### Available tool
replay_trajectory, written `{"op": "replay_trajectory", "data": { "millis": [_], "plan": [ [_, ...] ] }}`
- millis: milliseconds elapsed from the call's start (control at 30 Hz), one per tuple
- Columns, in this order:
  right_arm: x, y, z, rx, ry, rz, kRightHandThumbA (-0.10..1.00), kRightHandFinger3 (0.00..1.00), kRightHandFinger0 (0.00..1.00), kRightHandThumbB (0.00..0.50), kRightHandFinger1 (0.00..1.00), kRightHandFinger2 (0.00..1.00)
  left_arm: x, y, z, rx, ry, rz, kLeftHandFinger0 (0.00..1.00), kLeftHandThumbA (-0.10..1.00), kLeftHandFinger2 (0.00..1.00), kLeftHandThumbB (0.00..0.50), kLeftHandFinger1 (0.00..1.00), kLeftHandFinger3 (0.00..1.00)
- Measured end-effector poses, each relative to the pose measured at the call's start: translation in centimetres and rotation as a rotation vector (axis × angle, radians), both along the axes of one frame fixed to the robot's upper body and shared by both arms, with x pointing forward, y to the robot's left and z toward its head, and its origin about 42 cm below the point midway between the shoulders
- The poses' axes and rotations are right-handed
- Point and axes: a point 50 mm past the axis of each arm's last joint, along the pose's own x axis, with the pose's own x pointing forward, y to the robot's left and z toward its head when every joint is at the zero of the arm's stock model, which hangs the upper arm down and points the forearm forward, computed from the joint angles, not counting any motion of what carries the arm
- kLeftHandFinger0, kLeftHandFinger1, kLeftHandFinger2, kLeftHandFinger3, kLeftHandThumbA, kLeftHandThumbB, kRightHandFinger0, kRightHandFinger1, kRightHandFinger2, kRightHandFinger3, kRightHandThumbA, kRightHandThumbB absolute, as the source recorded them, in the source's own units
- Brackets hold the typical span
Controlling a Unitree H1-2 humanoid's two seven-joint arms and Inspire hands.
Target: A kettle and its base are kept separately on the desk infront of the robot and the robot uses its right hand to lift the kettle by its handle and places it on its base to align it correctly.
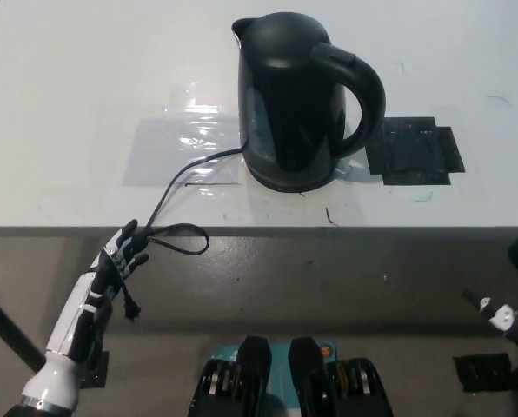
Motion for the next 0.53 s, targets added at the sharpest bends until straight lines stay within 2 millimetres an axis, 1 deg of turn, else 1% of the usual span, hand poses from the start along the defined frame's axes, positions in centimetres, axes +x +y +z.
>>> {"op": "replay_trajectory", "data": {
  "millis": [33,67,100,133,167,300,333,433,533],
  "plan": [
    [0.2,0.1,-0.4,0.006,0.013,0.007,1.00,1.00,1.00,0.348,1.00,1.00,0.0,0.0,0.0,0.000,-0.001,0.000,1.00,1.00,1.00,0.107,1.00,1.00],
    [0.3,0.1,-0.7,0.012,0.026,0.012,1.00,1.00,1.00,0.318,1.00,1.00,0.0,0.0,0.0,0.000,-0.001,0.001,1.00,1.00,1.00,0.116,1.00,1.00],
    [0.3,0.1,-0.7,0.012,0.026,0.012,1.00,1.00,1.00,0.319,1.00,1.00,0.0,0.0,0.0,0.000,-0.001,0.001,1.00,1.00,1.00,0.127,1.00,1.00],
    [0.8,0.3,-2.0,0.031,0.077,0.032,1.00,1.00,1.00,0.318,1.00,1.00,-0.1,0.1,0.0,-0.001,-0.005,0.001,1.00,1.00,1.00,0.130,1.00,1.00],
    [0.9,0.4,-2.4,0.038,0.091,0.040,1.00,1.00,1.00,0.334,1.00,1.00,-0.1,0.1,0.0,-0.002,-0.006,0.002,1.00,1.00,1.00,0.133,1.00,1.00],
    [1.5,0.7,-4.3,0.073,0.161,0.067,1.00,1.00,1.00,0.358,1.00,1.00,-0.4,0.2,-0.2,-0.003,-0.001,0.006,1.00,1.00,1.00,0.147,1.00,1.00],
    [1.6,0.7,-4.4,0.075,0.167,0.069,1.00,1.00,1.00,0.360,1.00,1.00,-0.4,0.2,-0.3,-0.004,0.000,0.006,1.00,1.00,1.00,0.150,1.00,1.00],
    [1.6,0.6,-4.9,0.087,0.184,0.073,1.00,1.00,1.00,0.339,1.00,1.00,-0.4,0.3,-0.4,-0.006,0.003,0.008,1.00,1.00,1.00,0.152,1.00,1.00],
    [1.6,0.6,-4.9,0.095,0.185,0.079,1.00,1.00,1.00,0.340,1.00,1.00,-0.4,0.4,-0.6,-0.009,0.009,0.011,1.00,1.00,1.00,0.162,1.00,1.00]
  ]
}}
